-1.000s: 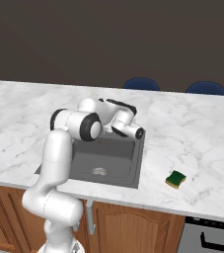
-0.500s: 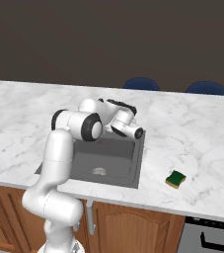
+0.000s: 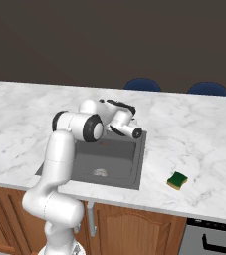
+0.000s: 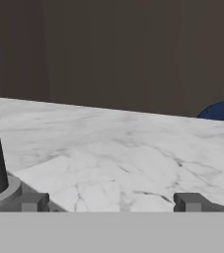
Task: Soak the sponge with water for a few seconds and then drop it inside the sink.
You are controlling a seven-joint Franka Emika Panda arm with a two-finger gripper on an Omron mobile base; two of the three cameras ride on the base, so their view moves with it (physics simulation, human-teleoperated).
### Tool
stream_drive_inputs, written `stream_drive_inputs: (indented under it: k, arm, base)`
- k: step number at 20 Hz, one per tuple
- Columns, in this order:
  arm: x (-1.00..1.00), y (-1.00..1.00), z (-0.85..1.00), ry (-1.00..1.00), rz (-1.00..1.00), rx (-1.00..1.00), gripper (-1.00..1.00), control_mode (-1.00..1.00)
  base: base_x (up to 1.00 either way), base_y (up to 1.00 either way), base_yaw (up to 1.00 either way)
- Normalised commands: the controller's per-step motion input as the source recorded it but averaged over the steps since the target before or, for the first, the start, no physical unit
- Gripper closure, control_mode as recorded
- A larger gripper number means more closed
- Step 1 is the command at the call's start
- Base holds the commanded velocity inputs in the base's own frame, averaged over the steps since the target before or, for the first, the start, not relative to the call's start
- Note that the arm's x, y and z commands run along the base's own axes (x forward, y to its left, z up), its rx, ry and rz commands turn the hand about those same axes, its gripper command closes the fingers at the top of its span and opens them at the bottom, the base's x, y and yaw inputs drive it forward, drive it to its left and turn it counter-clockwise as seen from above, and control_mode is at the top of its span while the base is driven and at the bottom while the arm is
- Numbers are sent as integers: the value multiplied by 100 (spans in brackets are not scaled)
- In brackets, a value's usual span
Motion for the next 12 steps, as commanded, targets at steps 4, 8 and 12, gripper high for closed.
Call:
stream_drive_inputs:
  k: [4,8,12]
  arm:
    - [0,-8,-20,0,-2,0,-100,-100]
    - [0,-12,-17,0,0,0,-100,-100]
    - [0,-17,-13,1,0,0,-100,-100]
  base:
    - [0,0,0]
    - [0,0,0]
    - [0,0,0]
